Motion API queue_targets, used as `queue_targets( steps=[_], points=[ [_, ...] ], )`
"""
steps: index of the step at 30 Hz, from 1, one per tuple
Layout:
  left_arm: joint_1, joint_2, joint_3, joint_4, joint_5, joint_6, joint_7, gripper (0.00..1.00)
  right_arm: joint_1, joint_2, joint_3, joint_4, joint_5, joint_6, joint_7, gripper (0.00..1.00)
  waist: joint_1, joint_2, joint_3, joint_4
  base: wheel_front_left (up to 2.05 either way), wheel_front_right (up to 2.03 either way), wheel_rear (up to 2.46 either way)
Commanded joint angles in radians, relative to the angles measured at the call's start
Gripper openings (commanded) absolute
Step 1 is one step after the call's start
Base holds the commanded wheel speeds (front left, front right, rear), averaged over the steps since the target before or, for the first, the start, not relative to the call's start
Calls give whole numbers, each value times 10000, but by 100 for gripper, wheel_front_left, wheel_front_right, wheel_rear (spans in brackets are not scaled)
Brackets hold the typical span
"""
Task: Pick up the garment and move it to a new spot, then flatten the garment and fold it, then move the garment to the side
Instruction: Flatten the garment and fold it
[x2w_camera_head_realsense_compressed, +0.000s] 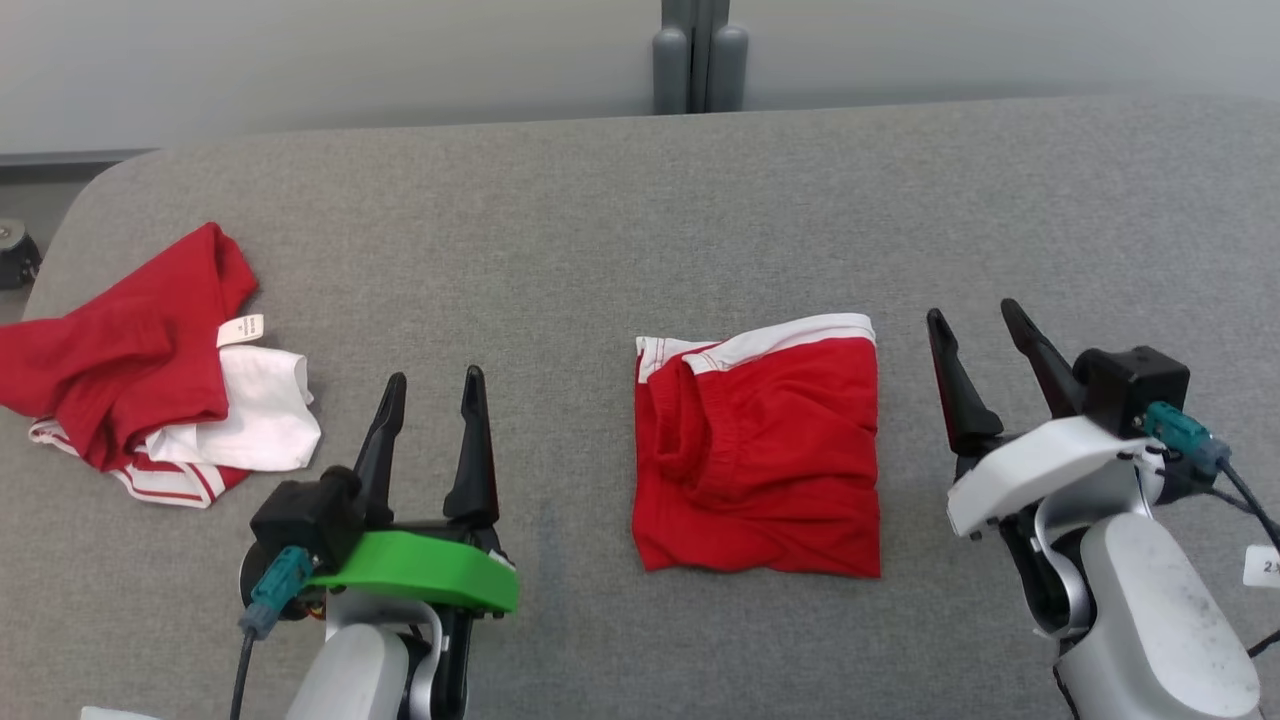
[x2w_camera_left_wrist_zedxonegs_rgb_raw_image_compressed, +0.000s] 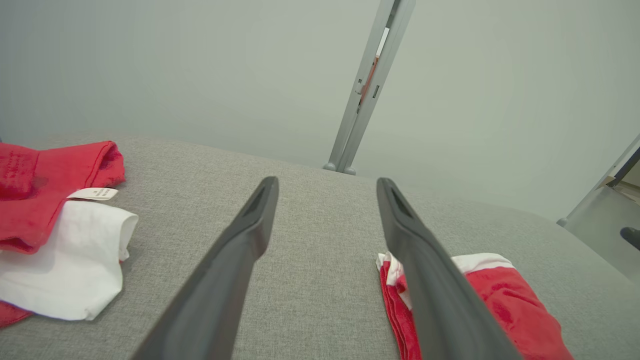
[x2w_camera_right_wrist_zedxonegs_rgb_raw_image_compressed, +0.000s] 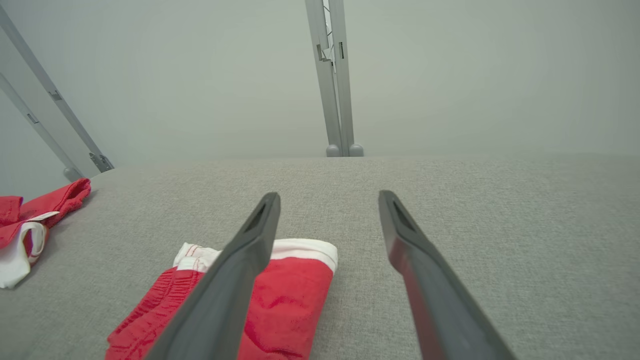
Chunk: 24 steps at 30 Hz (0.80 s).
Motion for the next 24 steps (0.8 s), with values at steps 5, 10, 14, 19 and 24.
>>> queue_targets(
  steps=[5,10,14,19,24],
  points=[
    [707,5,428,157,261,-186,-29,100,830,414,-194,86,-592,-3,-1069,100,0,0,-632,-472,0,0,0],
    [1337,0,844,204,436,-175,-30,100,1403,688,-355,82,-817,-3,-1620,100,0,0,-999,-530,0,0,0],
    [1825,-3,1017,89,596,-45,-30,100,1841,783,-427,94,-773,-1,-1817,100,0,0,-1173,-478,0,0,0],
    [2109,-4,1118,31,762,17,-30,100,2094,815,-388,219,-816,-3,-1914,100,0,0,-1217,-410,0,0,0],
    [2178,-5,1071,23,782,45,-31,100,2061,816,-339,405,-714,-3,-1956,100,0,0,-1201,-372,0,0,0]
  ],
)
